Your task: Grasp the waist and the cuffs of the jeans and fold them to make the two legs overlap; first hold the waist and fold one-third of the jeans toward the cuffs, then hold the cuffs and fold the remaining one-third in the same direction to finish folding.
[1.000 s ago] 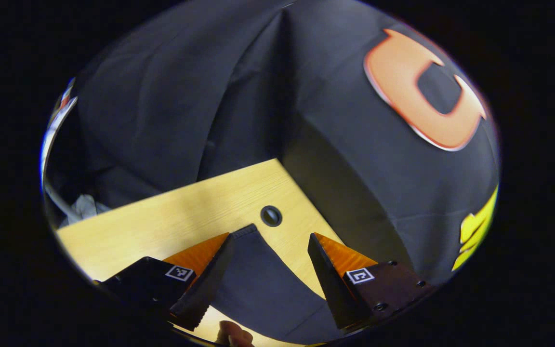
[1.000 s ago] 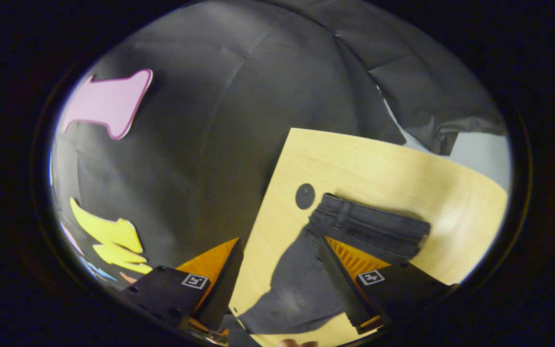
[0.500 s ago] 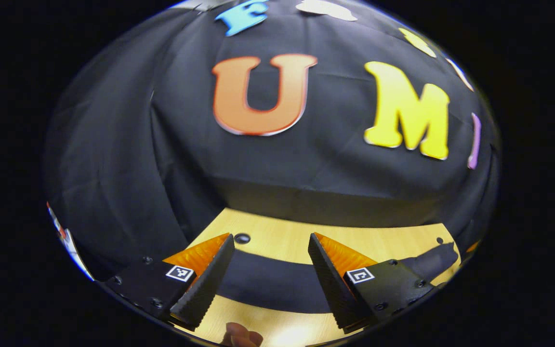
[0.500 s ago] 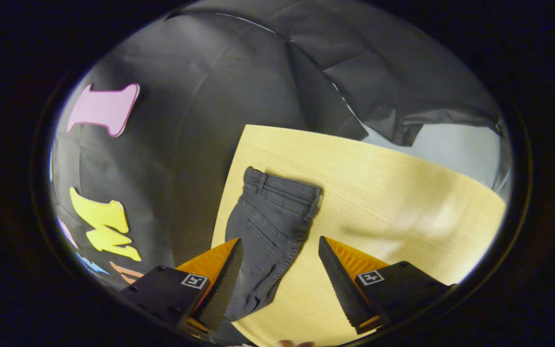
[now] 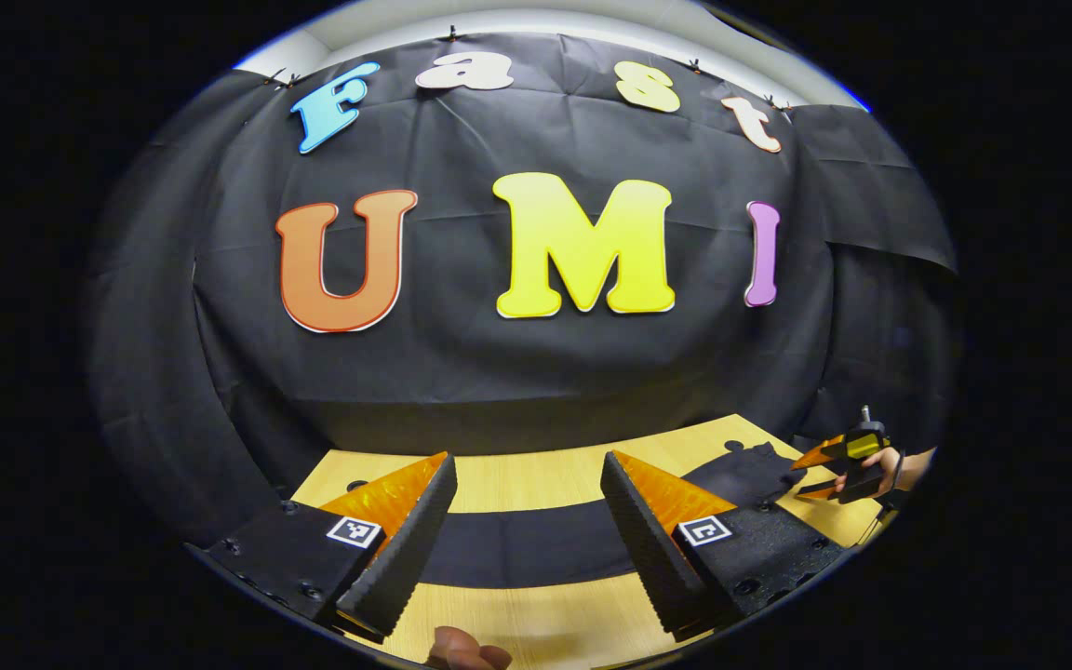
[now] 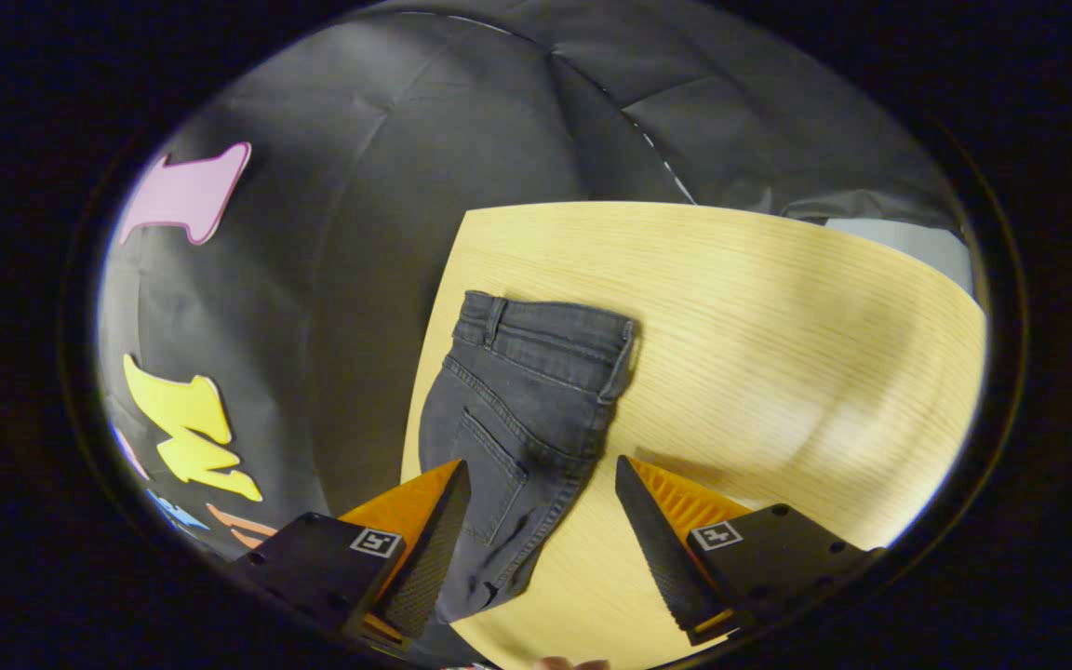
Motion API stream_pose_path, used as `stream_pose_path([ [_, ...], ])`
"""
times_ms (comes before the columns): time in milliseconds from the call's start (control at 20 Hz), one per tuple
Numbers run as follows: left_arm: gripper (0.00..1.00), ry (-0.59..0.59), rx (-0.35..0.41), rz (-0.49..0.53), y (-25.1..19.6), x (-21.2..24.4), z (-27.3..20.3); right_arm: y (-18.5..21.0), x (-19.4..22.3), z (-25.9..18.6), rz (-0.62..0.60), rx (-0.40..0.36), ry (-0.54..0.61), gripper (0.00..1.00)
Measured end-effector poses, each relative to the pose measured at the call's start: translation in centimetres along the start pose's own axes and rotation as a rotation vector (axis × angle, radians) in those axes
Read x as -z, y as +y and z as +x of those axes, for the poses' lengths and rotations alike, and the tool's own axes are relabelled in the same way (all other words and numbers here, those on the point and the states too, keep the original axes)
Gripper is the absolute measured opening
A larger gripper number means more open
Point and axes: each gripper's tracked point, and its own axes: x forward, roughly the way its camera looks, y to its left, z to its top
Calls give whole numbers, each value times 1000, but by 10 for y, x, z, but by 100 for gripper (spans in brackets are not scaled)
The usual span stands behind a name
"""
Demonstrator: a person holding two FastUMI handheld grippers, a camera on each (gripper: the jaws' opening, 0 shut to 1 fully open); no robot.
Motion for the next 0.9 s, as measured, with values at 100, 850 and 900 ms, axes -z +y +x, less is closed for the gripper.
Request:
stream_pose_path([
  [100, 100, -6, -7, 49, -10, 3, -10, -5, 3, 14, -7, 28, 2, 89],
  [850, 100, 24, -77, 22, 14, 4, -37, -11, -5, 41, 71, 66, -120, 5],
  [900, 100, 24, -77, 21, 14, 5, -38, -9, -6, 39, 50, 73, -127, 5],
])
